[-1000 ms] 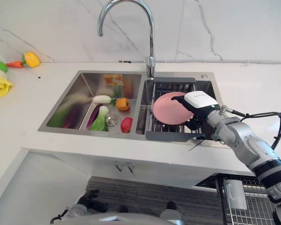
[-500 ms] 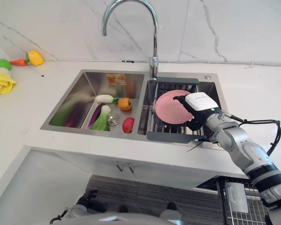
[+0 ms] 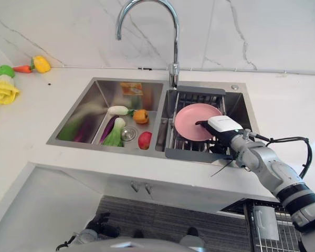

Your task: Place the dishes in the dishwasher.

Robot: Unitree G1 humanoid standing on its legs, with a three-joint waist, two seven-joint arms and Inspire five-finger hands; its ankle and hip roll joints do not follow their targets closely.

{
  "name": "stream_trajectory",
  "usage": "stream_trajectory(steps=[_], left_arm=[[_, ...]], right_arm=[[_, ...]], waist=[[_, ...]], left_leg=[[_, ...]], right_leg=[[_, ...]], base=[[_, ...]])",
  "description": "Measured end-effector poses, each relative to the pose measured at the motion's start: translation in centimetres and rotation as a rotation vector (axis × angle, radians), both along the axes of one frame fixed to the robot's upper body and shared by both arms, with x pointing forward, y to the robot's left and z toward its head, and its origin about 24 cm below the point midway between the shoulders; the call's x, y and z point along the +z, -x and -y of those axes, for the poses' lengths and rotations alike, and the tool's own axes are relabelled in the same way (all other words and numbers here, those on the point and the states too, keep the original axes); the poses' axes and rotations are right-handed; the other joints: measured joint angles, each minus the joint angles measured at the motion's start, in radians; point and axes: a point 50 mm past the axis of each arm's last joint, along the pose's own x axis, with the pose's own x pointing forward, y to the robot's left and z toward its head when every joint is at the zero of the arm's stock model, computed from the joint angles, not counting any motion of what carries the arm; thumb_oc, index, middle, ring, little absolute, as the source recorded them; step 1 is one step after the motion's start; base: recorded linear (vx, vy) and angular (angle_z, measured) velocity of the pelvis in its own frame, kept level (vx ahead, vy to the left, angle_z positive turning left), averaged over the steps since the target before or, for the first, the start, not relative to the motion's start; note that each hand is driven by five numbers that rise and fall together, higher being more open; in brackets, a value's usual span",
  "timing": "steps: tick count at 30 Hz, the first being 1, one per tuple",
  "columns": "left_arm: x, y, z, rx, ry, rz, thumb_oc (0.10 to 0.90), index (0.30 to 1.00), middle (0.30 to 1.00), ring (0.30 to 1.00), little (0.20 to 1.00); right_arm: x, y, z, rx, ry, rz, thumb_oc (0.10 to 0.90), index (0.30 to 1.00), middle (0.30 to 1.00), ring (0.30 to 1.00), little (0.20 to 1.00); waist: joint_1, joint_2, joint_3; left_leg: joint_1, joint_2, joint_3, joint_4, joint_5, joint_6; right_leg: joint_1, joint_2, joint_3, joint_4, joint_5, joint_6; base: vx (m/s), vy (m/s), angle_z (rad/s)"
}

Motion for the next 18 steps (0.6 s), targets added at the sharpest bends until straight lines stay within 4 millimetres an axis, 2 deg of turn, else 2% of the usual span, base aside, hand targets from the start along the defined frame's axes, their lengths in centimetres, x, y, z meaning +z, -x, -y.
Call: stream_trajectory(steps=[2,10,18], left_arm=[[0.0,0.0,0.0,0.006,0.002,0.0,0.8,0.9,0.9,0.9,0.9],[-0.1,0.6,-0.2,0.021,-0.027,-0.007,0.8,0.9,0.9,0.9,0.9],[-0.3,1.9,-0.4,0.043,-0.073,-0.037,0.8,0.9,0.9,0.9,0.9]], right_arm=[[0.0,0.0,0.0,-0.001,0.002,0.0,0.8,0.9,0.9,0.9,0.9],[-0.5,-0.2,-0.3,-0.044,0.033,0.187,0.8,0.9,0.9,0.9,0.9],[-2.1,0.5,-0.8,-0.08,0.036,0.299,0.8,0.9,0.9,0.9,0.9]], waist=[[0.001,0.0,0.0],[0.002,0.003,0.0],[0.002,0.006,0.002]], left_leg=[[0.0,0.0,0.0,0.0,0.0,0.0],[-0.001,0.0,0.0,0.0,0.0,0.0],[-0.002,0.001,0.0,-0.002,0.001,-0.001]], right_leg=[[0.0,0.0,0.0,0.0,0.0,0.0],[0.0,0.0,0.0,0.0,0.0,0.0],[0.003,0.0,-0.001,0.0,-0.001,0.002]], base=[[0.0,0.0,0.0],[0.0,0.0,0.0],[0.0,0.0,0.0]])
